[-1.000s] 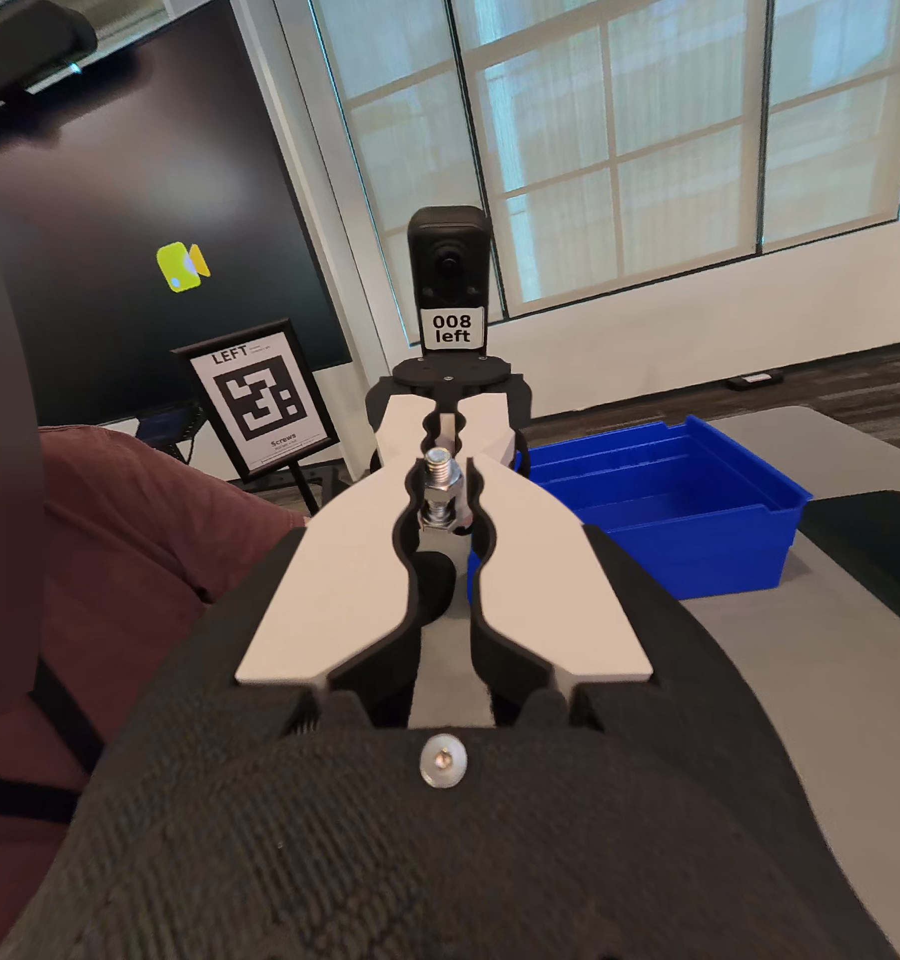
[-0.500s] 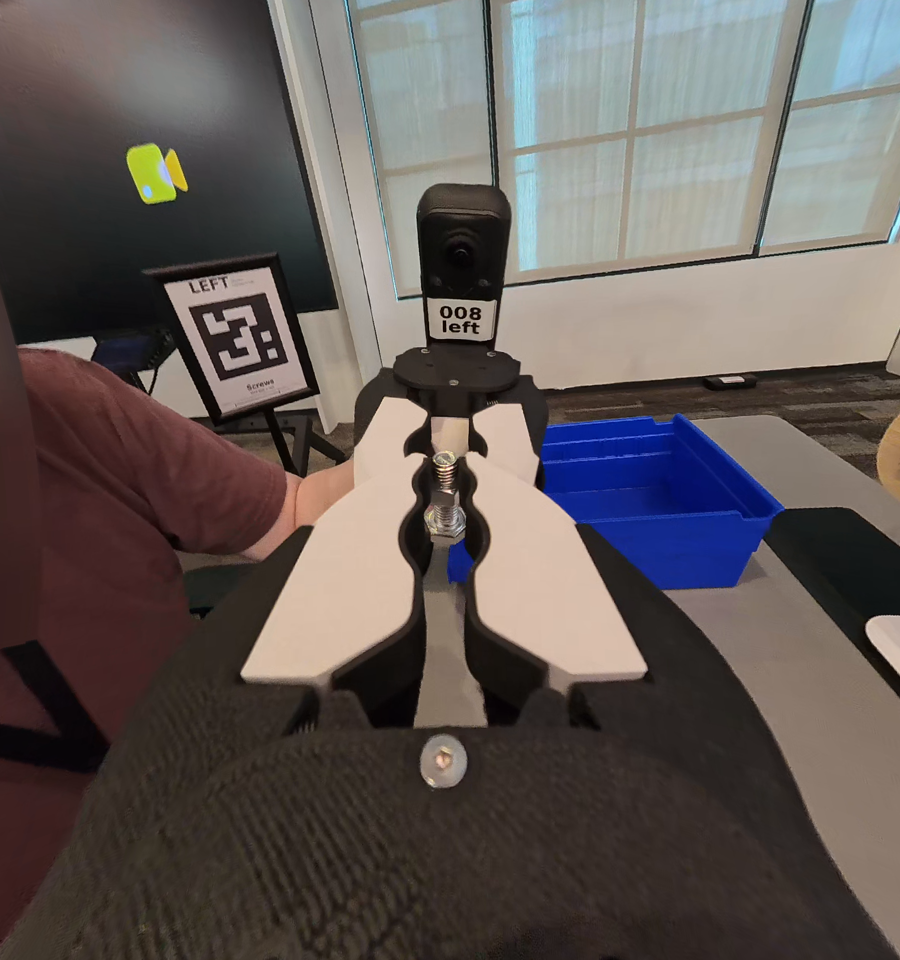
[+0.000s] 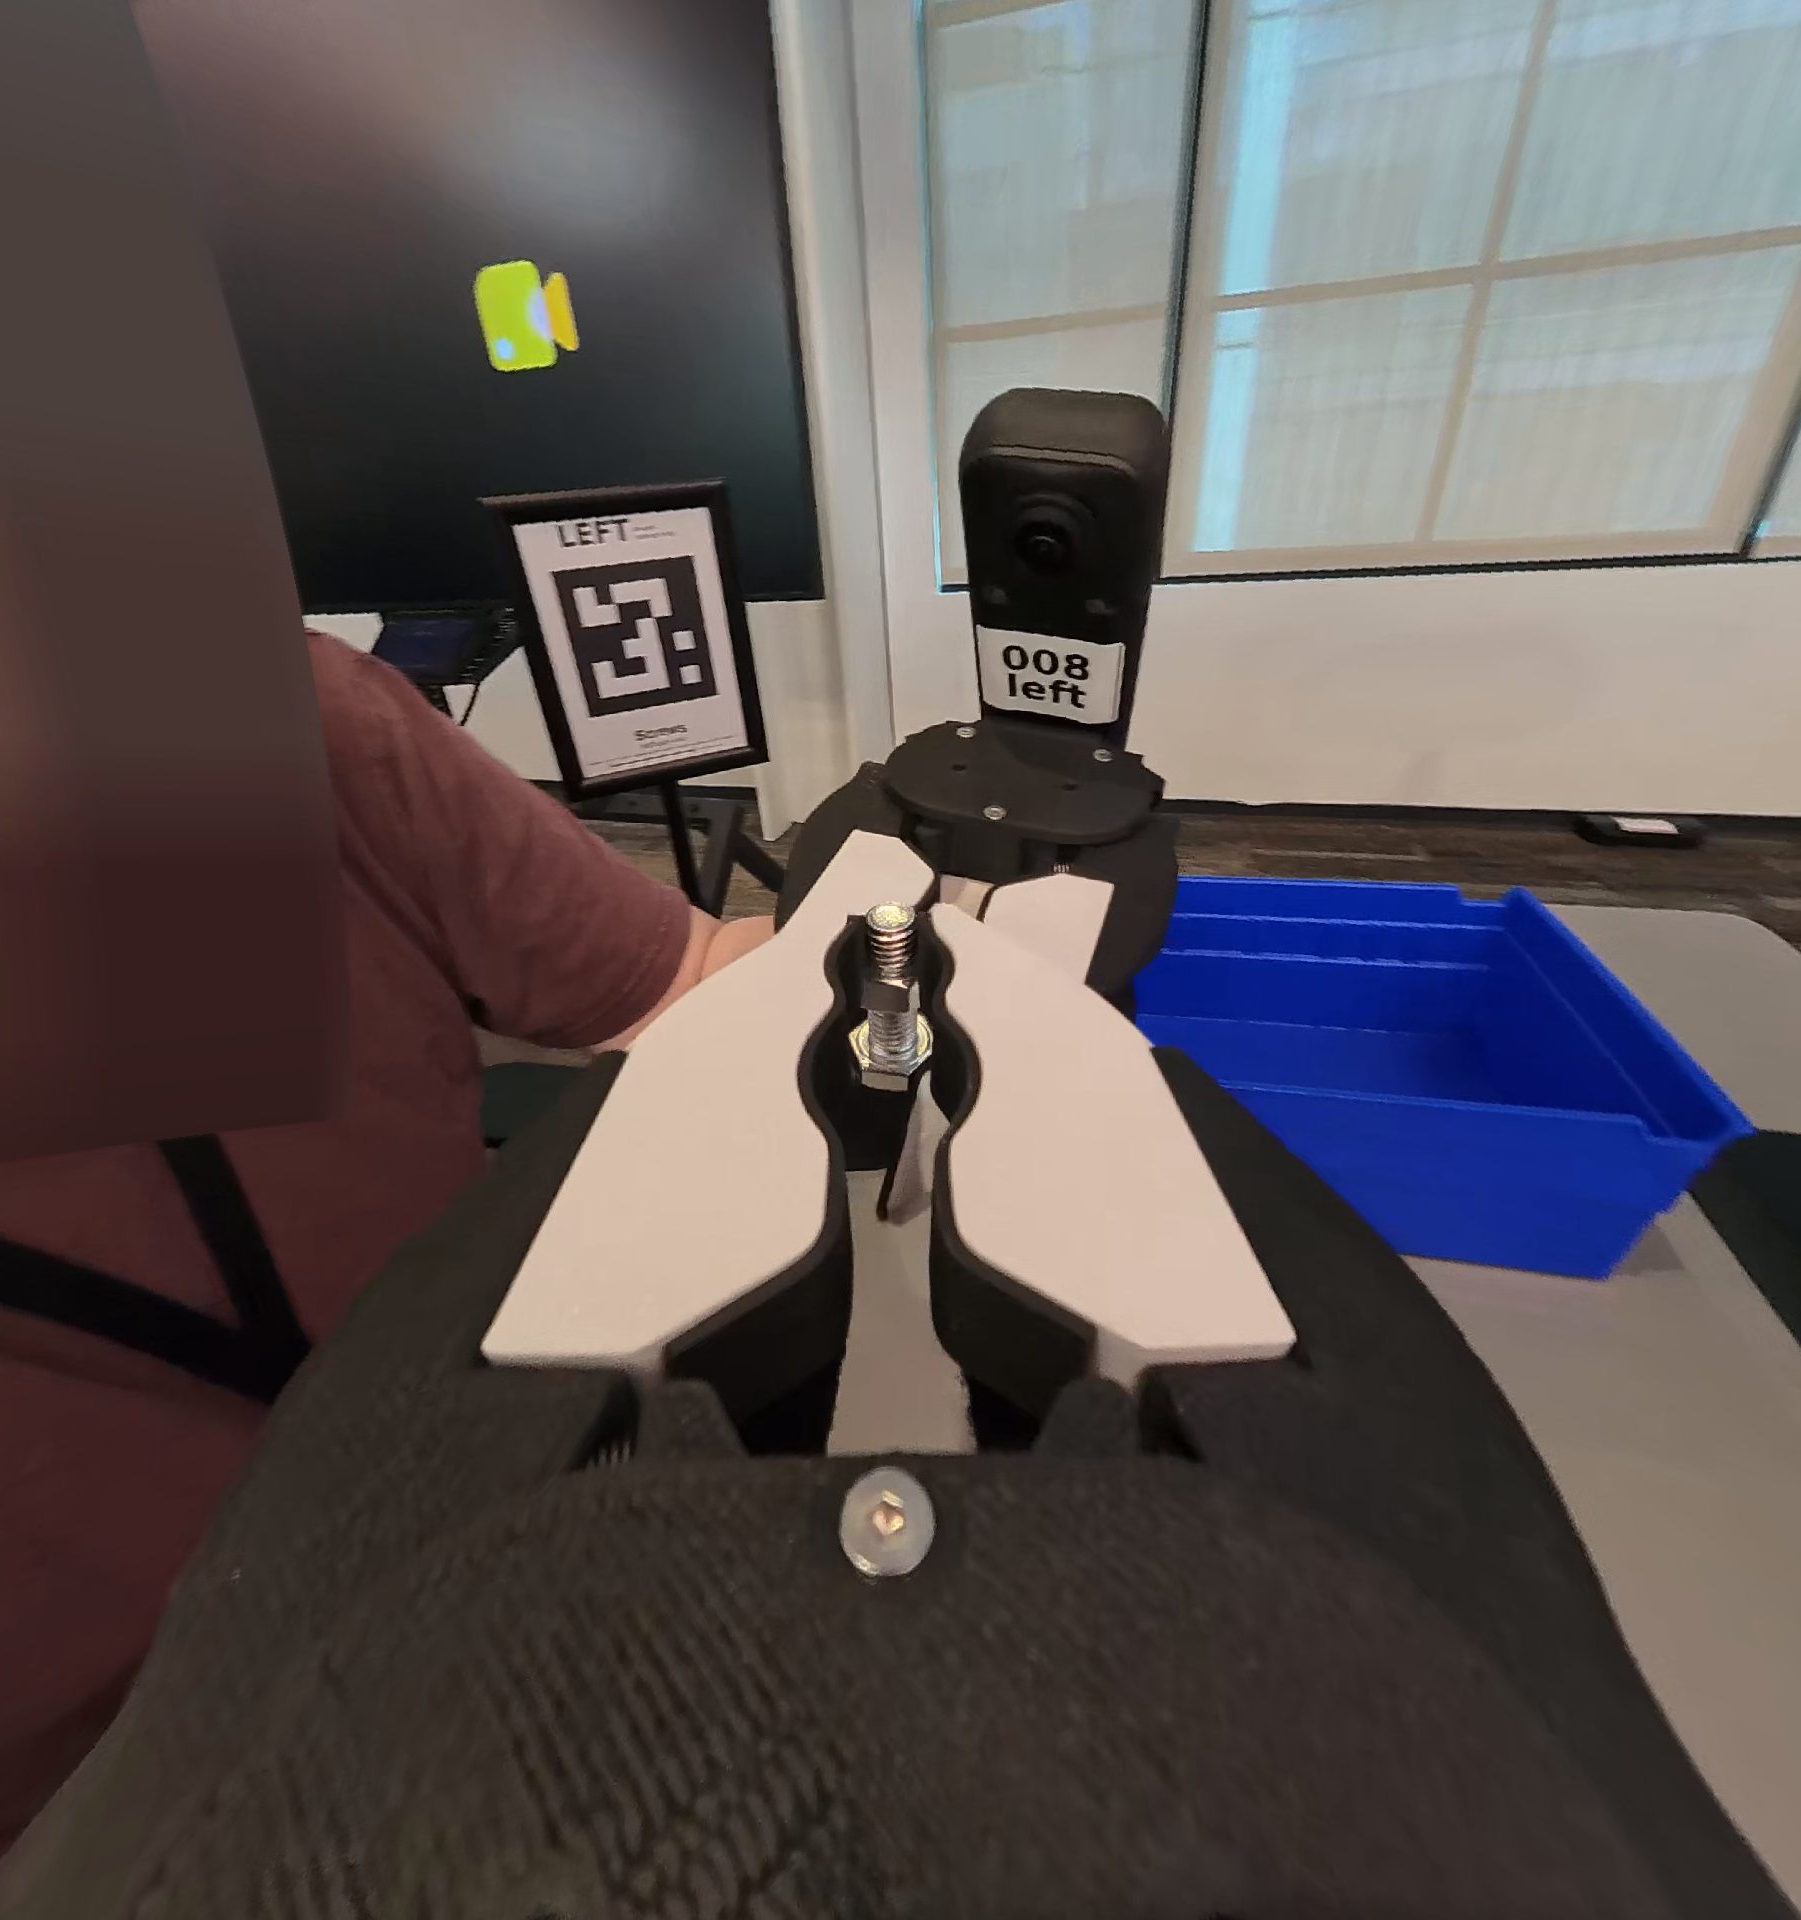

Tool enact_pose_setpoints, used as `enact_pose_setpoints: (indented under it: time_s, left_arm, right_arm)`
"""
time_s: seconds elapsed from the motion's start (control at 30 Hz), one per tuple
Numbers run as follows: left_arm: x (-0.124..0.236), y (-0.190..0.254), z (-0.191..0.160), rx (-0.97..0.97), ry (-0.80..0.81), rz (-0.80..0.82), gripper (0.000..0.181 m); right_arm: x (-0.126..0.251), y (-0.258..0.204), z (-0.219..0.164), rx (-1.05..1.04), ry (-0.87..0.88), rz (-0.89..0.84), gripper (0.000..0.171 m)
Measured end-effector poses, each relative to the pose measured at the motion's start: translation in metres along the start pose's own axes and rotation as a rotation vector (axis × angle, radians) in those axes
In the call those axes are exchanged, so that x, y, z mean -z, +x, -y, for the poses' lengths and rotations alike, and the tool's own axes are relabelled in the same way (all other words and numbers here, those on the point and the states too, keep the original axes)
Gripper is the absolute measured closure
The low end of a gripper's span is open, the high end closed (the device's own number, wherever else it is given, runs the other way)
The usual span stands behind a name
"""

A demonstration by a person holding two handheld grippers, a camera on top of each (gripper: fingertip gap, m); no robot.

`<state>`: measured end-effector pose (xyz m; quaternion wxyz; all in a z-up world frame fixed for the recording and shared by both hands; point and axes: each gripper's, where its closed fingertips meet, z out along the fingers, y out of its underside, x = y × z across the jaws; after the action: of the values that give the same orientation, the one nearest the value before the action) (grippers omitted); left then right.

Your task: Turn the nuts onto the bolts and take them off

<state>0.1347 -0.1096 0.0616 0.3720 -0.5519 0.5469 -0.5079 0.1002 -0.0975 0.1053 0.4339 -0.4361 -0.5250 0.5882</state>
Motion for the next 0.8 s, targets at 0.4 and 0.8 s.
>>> enact_pose_setpoints:
  time_s: [0.4, 0.8]
  left_arm:
    - [-0.004, 0.003, -0.002, -0.071, -0.034, 0.025, 0.166]
    - [-0.002, -0.015, -0.003, -0.063, -0.059, 0.152, 0.166]
  right_arm:
    - [0.001, -0.008, 0.002, 0.013, 0.026, 0.065, 0.161]
    - [0.010, 0.010, 0.012, -0.001, 0.080, -0.055, 0.135]
